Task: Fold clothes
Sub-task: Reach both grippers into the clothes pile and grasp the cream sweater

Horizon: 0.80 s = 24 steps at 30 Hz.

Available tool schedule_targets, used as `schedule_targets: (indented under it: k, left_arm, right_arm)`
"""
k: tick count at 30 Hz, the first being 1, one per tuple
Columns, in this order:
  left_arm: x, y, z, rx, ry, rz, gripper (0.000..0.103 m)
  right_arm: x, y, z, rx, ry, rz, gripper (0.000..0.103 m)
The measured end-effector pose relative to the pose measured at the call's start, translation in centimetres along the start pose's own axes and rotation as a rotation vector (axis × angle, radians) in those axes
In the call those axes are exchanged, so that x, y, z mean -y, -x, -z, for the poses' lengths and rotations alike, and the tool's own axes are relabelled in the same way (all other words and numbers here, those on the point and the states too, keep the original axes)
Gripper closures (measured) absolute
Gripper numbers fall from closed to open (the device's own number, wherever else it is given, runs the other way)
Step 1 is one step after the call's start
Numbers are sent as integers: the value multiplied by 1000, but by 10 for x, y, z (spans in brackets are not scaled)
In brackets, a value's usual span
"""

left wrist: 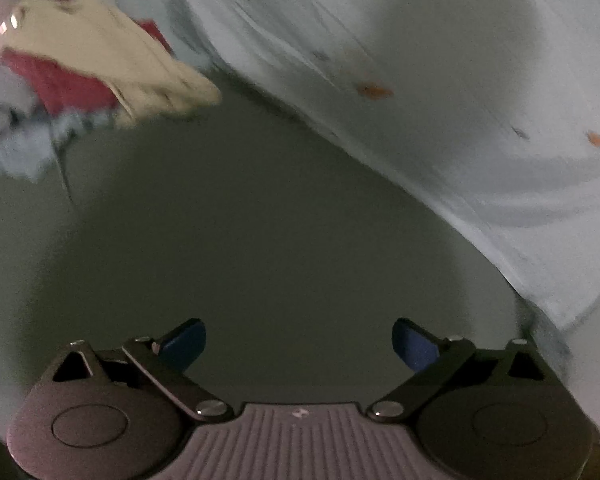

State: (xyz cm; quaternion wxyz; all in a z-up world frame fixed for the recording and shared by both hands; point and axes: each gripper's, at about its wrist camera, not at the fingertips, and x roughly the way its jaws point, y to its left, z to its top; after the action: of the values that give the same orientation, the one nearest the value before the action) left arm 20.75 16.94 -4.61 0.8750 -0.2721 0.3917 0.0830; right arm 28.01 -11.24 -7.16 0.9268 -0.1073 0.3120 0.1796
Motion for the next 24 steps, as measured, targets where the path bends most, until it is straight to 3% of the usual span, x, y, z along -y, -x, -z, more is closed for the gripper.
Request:
schedule_targets:
  k: [5,12,13,14,16,20,22,24]
  left_arm:
    - [-86,-20,-87,145,21,-94,7]
    - [-209,-44,-181,287,143,-224,10]
    - [-220,-47,-189,303,159,-246,10]
    - [-232,-50,-196,319,175,-268,10]
    - [-255,-55,-208,346,220,-312,10]
    - [-284,-62,-211,347,331,-317,10]
    - [-293,-62,-209,350,368,-293,10]
    - [-293,-60,-206,374,383,-273,11]
  right_arm:
    - [-89,-65,-71,36,127,-53,81]
    - [-210,-166,-193,100,215,-233,81]
    - [-226,-179,-208,117,234,-268,77]
    - [-245,-194,-224,136,262,-303,67]
    - [-276,-220,-245,172,322,-367,60]
    - [-345,-266,-268,195,500,-517,57]
    - [-368,-286,-270,192,571,-556,50]
    - [-383,-304,-270,181,600,-577,54]
